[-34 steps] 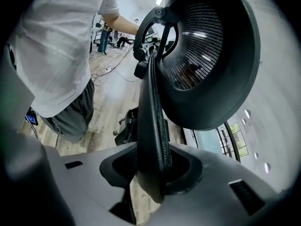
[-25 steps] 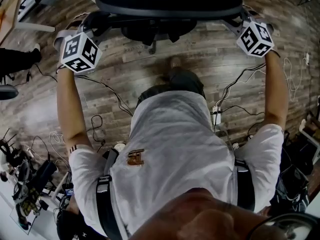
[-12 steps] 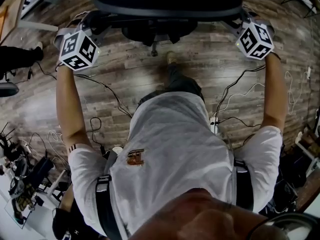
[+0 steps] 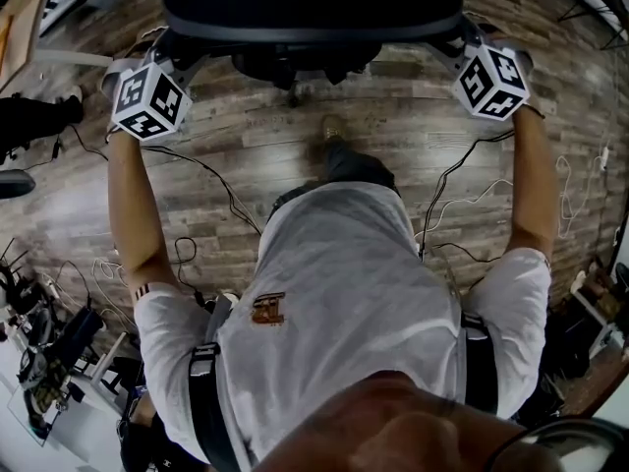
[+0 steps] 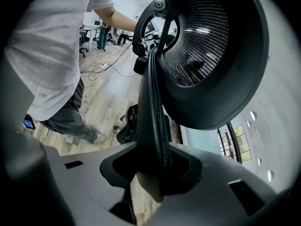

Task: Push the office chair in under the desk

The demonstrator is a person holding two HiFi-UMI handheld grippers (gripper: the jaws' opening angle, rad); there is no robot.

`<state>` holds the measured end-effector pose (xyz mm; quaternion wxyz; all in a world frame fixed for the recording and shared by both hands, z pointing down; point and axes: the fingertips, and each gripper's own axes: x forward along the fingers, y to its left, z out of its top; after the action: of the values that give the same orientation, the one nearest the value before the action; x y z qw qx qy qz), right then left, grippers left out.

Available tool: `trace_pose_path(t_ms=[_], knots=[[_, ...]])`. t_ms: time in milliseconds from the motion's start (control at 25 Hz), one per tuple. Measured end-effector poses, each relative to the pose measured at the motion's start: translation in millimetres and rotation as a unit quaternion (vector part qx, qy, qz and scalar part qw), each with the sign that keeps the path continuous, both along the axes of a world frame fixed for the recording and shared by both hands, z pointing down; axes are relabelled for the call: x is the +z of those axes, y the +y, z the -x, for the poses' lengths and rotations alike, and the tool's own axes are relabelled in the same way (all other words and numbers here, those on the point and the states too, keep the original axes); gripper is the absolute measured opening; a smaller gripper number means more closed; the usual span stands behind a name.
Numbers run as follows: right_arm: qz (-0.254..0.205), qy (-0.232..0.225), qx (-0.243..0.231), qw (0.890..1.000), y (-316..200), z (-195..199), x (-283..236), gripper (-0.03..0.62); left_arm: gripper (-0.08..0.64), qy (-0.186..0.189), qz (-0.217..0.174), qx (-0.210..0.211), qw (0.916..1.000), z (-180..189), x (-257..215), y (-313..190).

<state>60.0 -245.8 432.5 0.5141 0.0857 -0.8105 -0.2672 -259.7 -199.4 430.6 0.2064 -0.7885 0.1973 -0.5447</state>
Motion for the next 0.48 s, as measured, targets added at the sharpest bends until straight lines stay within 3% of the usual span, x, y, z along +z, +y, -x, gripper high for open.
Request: trace_pose_path(t_ms=[480], knots=[[-0.005,-0.002,-0.008,1.000,-102.1,-11.1,-9.3,0.141,0.107,-0.003,0.001,-0.003,1.0000,-12.5,-6.3,-98.4]])
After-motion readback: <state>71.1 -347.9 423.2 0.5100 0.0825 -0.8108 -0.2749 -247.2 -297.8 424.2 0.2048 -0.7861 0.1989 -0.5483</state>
